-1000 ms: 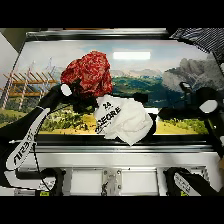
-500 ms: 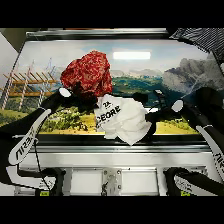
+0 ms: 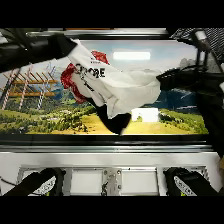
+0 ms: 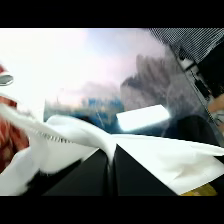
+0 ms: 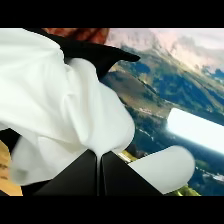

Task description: Fold the clothes and pants, and hang the long-sleeved shirts on hangers.

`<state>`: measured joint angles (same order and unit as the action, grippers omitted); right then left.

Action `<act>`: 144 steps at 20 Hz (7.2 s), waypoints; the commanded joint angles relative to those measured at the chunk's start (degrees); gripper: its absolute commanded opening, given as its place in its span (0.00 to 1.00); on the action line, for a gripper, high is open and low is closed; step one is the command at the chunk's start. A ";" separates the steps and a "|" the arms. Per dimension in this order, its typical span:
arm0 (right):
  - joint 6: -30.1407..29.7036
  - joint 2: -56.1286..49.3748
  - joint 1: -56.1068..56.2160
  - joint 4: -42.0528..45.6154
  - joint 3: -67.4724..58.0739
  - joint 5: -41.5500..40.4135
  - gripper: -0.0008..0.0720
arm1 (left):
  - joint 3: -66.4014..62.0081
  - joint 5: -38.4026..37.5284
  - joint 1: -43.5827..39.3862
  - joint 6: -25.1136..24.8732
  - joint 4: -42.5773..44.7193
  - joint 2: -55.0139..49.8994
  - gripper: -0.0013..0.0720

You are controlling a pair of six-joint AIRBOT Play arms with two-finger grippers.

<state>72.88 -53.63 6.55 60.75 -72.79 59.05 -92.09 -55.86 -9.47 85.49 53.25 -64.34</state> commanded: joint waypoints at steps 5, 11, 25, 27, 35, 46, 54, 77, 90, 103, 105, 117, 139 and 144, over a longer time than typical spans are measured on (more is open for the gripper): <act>13.22 4.98 0.09 7.61 2.38 5.14 0.04 | 3.30 -2.40 -13.44 8.37 20.48 6.49 0.04; 19.50 4.90 -0.15 23.76 13.22 7.32 0.39 | 18.14 -1.92 -28.09 9.07 20.31 -6.88 0.74; 17.70 5.57 -0.02 23.80 13.75 7.19 0.69 | 39.15 -1.55 5.62 1.97 11.91 -8.39 0.82; 16.92 5.57 -0.02 23.43 13.75 7.19 0.69 | 41.16 1.07 6.08 -3.96 4.24 -13.18 0.82; 8.04 3.28 0.02 15.67 13.73 6.93 0.69 | 36.87 1.99 1.64 -8.52 -1.81 -24.59 0.44; -2.62 -35.21 15.96 4.57 -13.57 2.75 0.71 | 33.07 -2.14 3.13 -8.57 -1.77 -16.70 0.04; -1.53 -60.50 22.99 10.14 -32.61 4.87 0.89 | 33.07 -4.24 3.15 -8.57 -1.77 -16.63 0.04; 2.95 -14.75 13.51 27.47 -17.35 18.08 0.04 | 15.65 -9.73 -1.99 0.66 9.94 3.78 0.04; 15.43 16.92 13.60 29.05 25.42 12.26 0.91 | 38.42 -0.07 -21.24 7.76 16.24 -4.63 0.04; 25.24 -25.31 13.55 29.92 14.86 14.51 0.75 | 37.77 -3.04 -21.24 7.74 16.28 -4.66 0.04; 22.97 -27.04 13.55 30.10 14.86 18.43 0.64 | 37.77 -3.50 -21.24 7.72 16.31 -4.66 0.04; 26.88 5.07 13.60 47.78 7.28 11.04 0.04 | 16.94 -6.40 -12.37 7.50 16.31 -2.71 0.04; -8.41 -8.09 12.28 21.29 31.34 2.71 0.84 | 48.57 0.44 -17.97 9.03 15.80 -0.26 0.04; -24.41 -16.24 12.07 8.39 24.65 2.38 0.84 | 48.57 0.33 -17.94 8.98 15.85 -0.26 0.04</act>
<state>58.54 -65.10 18.72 76.51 -44.95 62.15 -43.55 -55.20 -27.49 94.52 69.01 -64.60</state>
